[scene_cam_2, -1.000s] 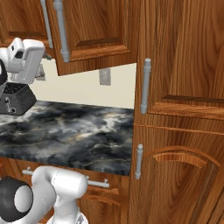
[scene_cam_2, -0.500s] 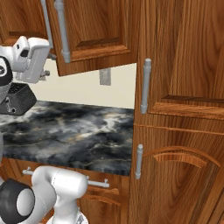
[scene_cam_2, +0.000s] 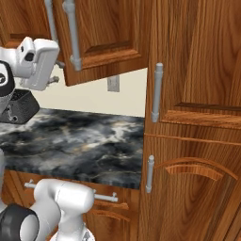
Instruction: Move the bowls from the cabinet to the plates on the dining table.
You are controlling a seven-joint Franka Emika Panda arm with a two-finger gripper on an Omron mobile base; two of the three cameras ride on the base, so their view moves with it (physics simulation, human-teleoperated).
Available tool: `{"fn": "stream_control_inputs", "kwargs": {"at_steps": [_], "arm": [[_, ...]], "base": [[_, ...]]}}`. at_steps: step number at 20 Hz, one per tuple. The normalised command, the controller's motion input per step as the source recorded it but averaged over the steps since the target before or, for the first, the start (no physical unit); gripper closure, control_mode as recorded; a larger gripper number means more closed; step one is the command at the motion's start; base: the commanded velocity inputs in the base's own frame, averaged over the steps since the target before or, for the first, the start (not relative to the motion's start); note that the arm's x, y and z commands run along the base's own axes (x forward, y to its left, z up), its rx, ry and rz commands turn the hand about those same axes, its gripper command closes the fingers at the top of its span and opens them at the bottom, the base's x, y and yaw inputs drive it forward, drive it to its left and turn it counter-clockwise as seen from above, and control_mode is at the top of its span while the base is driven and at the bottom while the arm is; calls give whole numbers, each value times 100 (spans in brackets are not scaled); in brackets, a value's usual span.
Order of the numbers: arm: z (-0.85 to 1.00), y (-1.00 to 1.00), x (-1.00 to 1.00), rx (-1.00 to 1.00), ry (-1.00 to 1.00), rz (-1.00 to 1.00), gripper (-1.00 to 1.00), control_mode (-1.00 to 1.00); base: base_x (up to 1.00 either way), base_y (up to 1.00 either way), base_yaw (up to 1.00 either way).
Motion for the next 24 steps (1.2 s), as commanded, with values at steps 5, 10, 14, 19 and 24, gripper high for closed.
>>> {"fn": "stream_control_inputs", "kwargs": {"at_steps": [5, 10, 14, 19, 24], "arm": [[14, -100, -44, 0, -4, -3, -100, -100], [4, -100, -38, 0, -3, -2, -100, -100], [0, -97, -25, 0, -1, -2, -100, -100], [0, -71, -7, -1, 0, -1, -100, -100], [0, -7, 0, -5, 0, 0, -100, -100]], "base": [[0, 0, 0], [0, 0, 0], [0, 0, 0], [0, 0, 0], [0, 0, 0]]}}
